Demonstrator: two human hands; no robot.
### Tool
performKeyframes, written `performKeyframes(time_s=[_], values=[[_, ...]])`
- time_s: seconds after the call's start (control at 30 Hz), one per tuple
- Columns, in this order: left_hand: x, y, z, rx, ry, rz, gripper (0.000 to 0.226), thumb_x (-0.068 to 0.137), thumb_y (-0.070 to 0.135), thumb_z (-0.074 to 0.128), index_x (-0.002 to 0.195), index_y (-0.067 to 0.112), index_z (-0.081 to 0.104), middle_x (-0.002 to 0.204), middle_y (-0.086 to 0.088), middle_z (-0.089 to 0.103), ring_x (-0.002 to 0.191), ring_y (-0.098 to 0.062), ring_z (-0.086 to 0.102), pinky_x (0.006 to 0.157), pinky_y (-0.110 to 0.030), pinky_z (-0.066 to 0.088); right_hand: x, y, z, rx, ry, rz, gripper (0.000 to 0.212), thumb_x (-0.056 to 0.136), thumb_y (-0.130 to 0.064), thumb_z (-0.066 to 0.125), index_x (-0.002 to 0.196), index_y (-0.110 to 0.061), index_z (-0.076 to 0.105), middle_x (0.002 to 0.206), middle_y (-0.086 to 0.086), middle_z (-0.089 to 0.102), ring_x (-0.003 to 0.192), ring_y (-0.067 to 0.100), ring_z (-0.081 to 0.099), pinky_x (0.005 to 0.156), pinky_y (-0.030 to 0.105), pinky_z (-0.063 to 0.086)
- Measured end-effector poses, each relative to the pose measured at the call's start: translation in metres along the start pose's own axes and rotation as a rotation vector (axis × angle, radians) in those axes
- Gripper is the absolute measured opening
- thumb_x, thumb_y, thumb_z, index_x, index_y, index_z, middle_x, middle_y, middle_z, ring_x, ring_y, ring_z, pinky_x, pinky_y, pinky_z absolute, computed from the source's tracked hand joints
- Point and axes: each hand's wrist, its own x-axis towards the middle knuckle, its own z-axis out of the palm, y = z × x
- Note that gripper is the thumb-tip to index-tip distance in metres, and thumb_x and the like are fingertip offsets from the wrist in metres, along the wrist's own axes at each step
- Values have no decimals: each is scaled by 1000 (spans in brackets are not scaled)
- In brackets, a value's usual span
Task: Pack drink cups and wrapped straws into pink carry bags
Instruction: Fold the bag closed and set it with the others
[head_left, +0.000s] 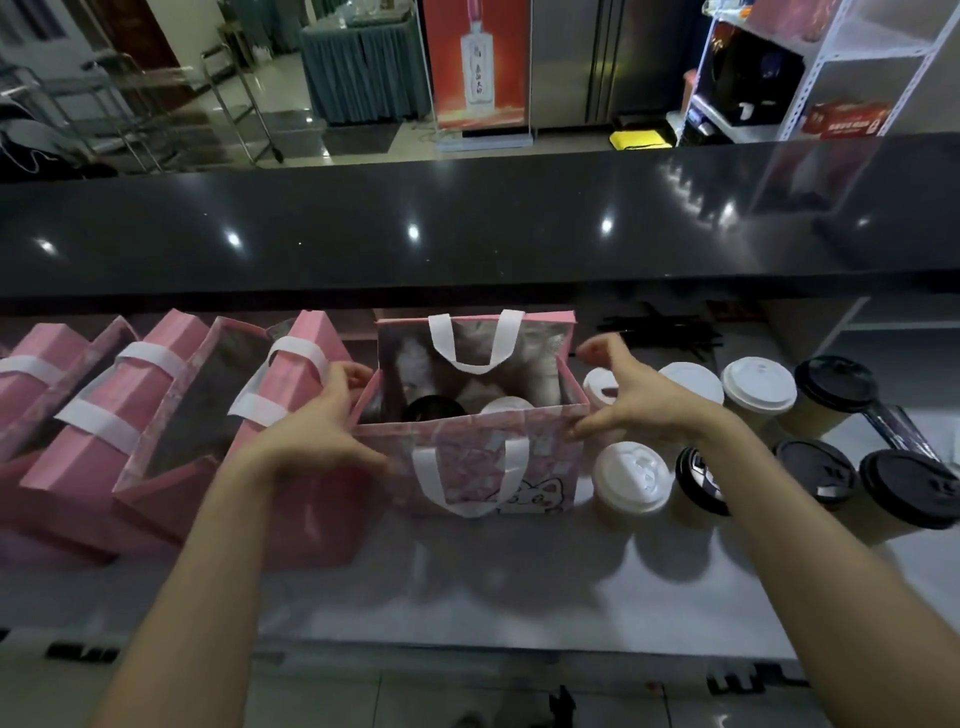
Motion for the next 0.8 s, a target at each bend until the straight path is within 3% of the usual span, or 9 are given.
performKeyframes(time_s=[0.07, 0.17, 0.33, 0.43, 0.5, 0.6, 0.7, 0.77, 0.8], values=[[7, 3, 8, 32, 60, -5, 95, 66, 16, 96, 142, 31, 41, 131, 10, 63, 113, -11, 69, 91, -32, 60, -7, 6, 6, 9, 37, 23, 84, 59, -42, 105, 128, -31, 58, 132, -9, 66, 124, 11, 65, 106, 42, 58], [11, -9, 27, -121, 168, 69, 78, 72, 1, 92, 135, 30, 56, 122, 13, 70, 104, -6, 73, 74, -12, 53, -18, 15, 24, 12, 39, 64, 67, 58, -39, 104, 114, -29, 69, 106, -11, 79, 98, 6, 76, 92, 35, 63], [9, -27, 45, -385, 228, 129, 66, 73, 5, 95, 128, 28, 66, 108, 3, 80, 96, -9, 75, 90, -30, 62, -20, 10, 48, -36, 61, 19, 42, 84, -24, 93, 122, -30, 76, 108, -13, 81, 102, 5, 75, 101, 39, 60], [14, -28, 35, -355, 195, 163, 65, 61, 35, 90, 122, 33, 68, 103, 11, 80, 95, -6, 73, 91, -31, 61, -18, 6, 43, 33, 49, 12, 49, 78, -37, 95, 123, -31, 77, 112, -10, 81, 107, 10, 76, 102, 42, 61], [19, -27, 26, -350, 150, 186, 70, 60, 38, 88, 126, 38, 66, 122, 10, 76, 114, -13, 72, 103, -42, 59, -17, 6, 34, 123, 75, -1, 55, 70, -50, 95, 120, -32, 78, 117, -12, 79, 112, 8, 75, 105, 43, 60], [33, -29, 12, -394, 85, 244, 78, 59, 32, 93, 131, 38, 62, 161, 13, 48, 151, -17, 47, 118, -52, 49, -8, 5, 17, 186, 121, -43, 62, 59, -56, 95, 115, -34, 77, 145, -18, 60, 133, 6, 61, 115, 43, 53], [52, -30, -2, -326, -2, 301, 78, 60, 32, 96, 131, 36, 64, 174, 30, 19, 162, -3, 23, 122, -36, 38, 6, 5, 4, 196, 39, -65, 68, 54, -54, 99, 116, -39, 76, 176, -23, 14, 159, 7, 25, 128, 40, 29], [63, -27, -11, -303, -57, 306, 71, 60, 34, 97, 124, 31, 68, 175, 28, 17, 158, 5, 28, 118, -25, 41, 16, 3, -2, 169, -37, -45, 75, 53, -52, 102, 122, -40, 74, 175, -30, -2, 162, 5, 9, 130, 42, 18], [69, -26, -14, -309, -81, 308, 67, 61, 34, 98, 120, 26, 68, 174, 21, 25, 156, 1, 36, 119, -28, 44, 21, 2, -4, 154, -67, -27, 76, 53, -52, 102, 123, -39, 74, 175, -31, -4, 163, 6, 6, 131, 45, 17]])
